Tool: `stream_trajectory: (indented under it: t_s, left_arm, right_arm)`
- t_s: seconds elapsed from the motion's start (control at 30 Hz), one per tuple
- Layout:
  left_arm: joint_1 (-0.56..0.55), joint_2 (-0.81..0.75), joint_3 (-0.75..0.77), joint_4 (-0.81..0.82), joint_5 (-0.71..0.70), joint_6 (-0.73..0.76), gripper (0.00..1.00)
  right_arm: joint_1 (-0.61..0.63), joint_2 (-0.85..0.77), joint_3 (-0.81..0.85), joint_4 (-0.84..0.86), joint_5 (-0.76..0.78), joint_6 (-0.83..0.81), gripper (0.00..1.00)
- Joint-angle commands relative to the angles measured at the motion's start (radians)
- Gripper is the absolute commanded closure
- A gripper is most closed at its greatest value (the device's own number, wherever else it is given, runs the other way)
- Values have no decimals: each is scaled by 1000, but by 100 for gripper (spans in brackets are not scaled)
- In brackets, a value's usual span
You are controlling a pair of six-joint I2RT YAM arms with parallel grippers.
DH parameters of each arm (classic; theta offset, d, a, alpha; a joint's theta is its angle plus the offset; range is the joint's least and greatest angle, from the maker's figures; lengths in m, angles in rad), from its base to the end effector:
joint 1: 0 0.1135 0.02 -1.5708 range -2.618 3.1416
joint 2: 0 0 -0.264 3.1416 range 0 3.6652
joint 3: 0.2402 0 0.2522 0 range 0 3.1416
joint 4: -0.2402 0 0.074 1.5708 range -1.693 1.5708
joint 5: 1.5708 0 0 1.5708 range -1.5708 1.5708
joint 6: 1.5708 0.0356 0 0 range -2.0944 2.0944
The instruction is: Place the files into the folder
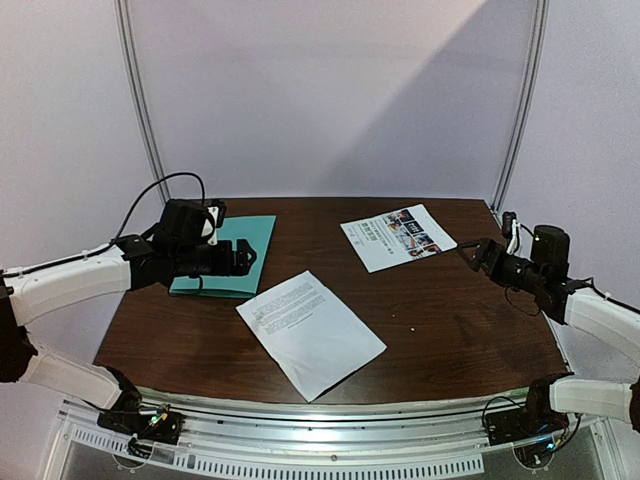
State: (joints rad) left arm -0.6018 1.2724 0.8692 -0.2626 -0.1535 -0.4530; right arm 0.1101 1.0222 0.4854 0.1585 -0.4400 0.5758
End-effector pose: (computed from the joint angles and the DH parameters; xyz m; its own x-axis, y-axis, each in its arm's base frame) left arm 0.2315 -0.1524 0.2575 -0.6593 -0.0719 -0.7484 0.1911 0.9467 -0.2593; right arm 0.2192 0.0395 0.2258 -0.5763 0.4320 -0.6938 -0.2135 0.7399 0.6380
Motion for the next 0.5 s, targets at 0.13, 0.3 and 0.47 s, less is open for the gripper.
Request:
stream_trajectory:
  t_s: [0.13,0.3,0.47]
  left_arm:
    - [-18,-59,-123,111,32,-151,2]
    - [-18,-67,-158,100,1,-224,4]
    - [-16,-106,-265,224,24,-362,5]
  right_arm:
    - [-7,12,7,-65,19,31,1]
    - [-7,27,-1,-105,19,59,1]
    - [-7,53,-17,-119,-31,72,1]
